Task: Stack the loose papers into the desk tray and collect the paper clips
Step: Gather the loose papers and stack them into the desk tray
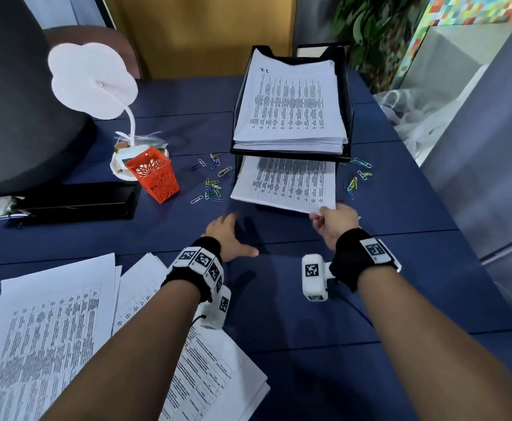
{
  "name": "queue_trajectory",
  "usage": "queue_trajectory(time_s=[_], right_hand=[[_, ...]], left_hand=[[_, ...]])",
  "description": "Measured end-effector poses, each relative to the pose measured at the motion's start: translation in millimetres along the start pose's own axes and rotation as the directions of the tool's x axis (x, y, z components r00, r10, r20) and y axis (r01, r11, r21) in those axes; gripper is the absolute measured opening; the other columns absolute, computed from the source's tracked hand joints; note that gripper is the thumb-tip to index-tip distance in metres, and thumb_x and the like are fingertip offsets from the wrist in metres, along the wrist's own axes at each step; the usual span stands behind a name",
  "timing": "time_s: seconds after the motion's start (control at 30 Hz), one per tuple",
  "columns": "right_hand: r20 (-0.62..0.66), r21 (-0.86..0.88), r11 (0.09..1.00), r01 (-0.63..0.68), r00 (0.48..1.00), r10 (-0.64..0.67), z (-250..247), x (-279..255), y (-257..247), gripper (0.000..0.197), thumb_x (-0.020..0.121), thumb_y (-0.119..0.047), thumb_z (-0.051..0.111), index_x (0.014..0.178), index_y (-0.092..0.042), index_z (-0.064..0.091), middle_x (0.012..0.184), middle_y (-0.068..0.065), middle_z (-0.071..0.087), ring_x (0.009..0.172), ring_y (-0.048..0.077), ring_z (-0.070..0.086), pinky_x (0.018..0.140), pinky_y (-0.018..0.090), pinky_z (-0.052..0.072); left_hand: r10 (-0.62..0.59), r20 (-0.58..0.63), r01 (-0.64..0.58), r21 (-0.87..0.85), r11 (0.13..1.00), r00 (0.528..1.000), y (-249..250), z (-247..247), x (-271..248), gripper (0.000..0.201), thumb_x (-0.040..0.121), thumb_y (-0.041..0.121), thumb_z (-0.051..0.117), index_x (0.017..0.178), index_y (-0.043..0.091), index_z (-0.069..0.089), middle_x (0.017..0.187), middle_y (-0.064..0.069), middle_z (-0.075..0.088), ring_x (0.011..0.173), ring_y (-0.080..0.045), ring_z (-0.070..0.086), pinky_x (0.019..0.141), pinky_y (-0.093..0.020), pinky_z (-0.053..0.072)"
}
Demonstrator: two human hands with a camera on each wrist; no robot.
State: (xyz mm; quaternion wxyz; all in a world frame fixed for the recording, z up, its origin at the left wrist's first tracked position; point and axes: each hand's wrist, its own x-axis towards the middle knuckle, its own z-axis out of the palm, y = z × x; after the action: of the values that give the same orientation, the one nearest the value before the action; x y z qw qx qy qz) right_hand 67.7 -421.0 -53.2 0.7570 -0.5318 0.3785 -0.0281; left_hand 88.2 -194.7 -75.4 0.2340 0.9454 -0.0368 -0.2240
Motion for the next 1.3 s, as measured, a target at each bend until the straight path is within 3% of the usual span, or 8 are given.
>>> queue_trajectory(time_s=[0.37,0.53,0.63,0.77,0.83,0.93,1.17,1.3], right_hand=[[-0.095,0.166,0.986,0.023,0.995,-0.007,38,37,-31,0.035,0.096,0.001,0.045,0.13,-0.008,0.04,0.072,0.008,0.052,0.052,0.013,0.051,0.038,0.015,0.042],[-0.114,0.298,0.95,-0.091,0.985,0.13,45,56,-39,0.021,0.101,-0.007,0.028,0.113,-0.011,0.044,0.124,0.009,0.05,0.089,0.022,0.061,0.05,0.017,0.052],[-0.164,-0.254,0.967,-0.035,0.986,-0.008,44,49,-42,0.045,0.101,-0.023,0.035,0.145,-0.018,0.027,0.148,0.0,0.037,0.123,0.006,0.051,0.098,0.019,0.045],[0.043,-0.851,0.494,0.177,0.962,-0.27,31,47,-32,0.053,0.1,-0.029,0.037,0.15,-0.027,0.019,0.15,-0.005,0.032,0.136,0.013,0.036,0.11,0.025,0.033],[-0.114,-0.413,0.906,0.092,0.982,-0.152,27,44,-33,0.049,0.1,-0.019,0.038,0.147,-0.014,0.027,0.145,0.006,0.041,0.129,0.02,0.046,0.101,0.027,0.043],[-0.103,0.131,0.991,0.035,0.994,-0.021,21,37,-23,0.036,0.096,0.0,0.037,0.131,0.004,0.043,0.125,0.022,0.056,0.11,0.031,0.062,0.08,0.031,0.056],[-0.016,-0.21,0.972,0.104,0.994,-0.11,25,-20,7,0.027,0.094,-0.001,0.042,0.072,-0.013,0.053,0.068,0.005,0.051,0.055,0.012,0.047,0.047,0.019,0.042],[0.085,-0.506,0.847,0.164,0.986,-0.141,31,-35,45,0.024,0.085,-0.013,0.053,0.065,-0.025,0.058,0.079,0.006,0.062,0.07,0.021,0.057,0.075,0.04,0.057]], left_hand=[[-0.178,0.155,0.112,0.361,0.926,0.972,11,7,-2,0.131,0.056,0.053,0.084,0.152,0.022,0.001,0.159,-0.009,-0.009,0.146,-0.033,-0.006,0.11,-0.063,0.018],[-0.184,0.157,0.118,0.355,0.927,0.97,10,7,-1,0.131,0.055,0.053,0.084,0.151,0.022,0.001,0.159,-0.009,-0.009,0.146,-0.033,-0.007,0.11,-0.063,0.017],[-0.185,0.157,0.118,0.363,0.924,0.97,10,7,0,0.13,0.055,0.054,0.084,0.151,0.023,0.002,0.158,-0.009,-0.009,0.146,-0.032,-0.007,0.111,-0.063,0.018],[-0.185,0.153,0.118,0.367,0.923,0.971,10,7,-1,0.129,0.055,0.054,0.084,0.151,0.023,0.002,0.158,-0.009,-0.009,0.146,-0.032,-0.006,0.112,-0.061,0.017],[-0.18,0.153,0.114,0.364,0.925,0.972,10,7,-1,0.129,0.056,0.055,0.084,0.151,0.024,0.002,0.159,-0.009,-0.009,0.146,-0.032,-0.007,0.112,-0.061,0.017],[-0.151,0.147,0.091,0.349,0.933,0.978,8,6,-3,0.127,0.057,0.055,0.083,0.151,0.025,0.003,0.159,-0.009,-0.007,0.146,-0.032,-0.005,0.112,-0.06,0.018],[-0.017,0.044,0.017,0.005,1.0,0.999,-17,-5,-26,0.097,0.072,0.048,0.076,0.148,0.022,0.021,0.149,-0.008,0.031,0.135,-0.028,0.035,0.109,-0.042,0.034],[-0.029,-0.068,0.033,0.067,0.997,0.997,-40,-11,-48,0.081,0.078,0.048,0.069,0.144,0.021,0.031,0.145,-0.007,0.038,0.133,-0.027,0.038,0.108,-0.041,0.034]])
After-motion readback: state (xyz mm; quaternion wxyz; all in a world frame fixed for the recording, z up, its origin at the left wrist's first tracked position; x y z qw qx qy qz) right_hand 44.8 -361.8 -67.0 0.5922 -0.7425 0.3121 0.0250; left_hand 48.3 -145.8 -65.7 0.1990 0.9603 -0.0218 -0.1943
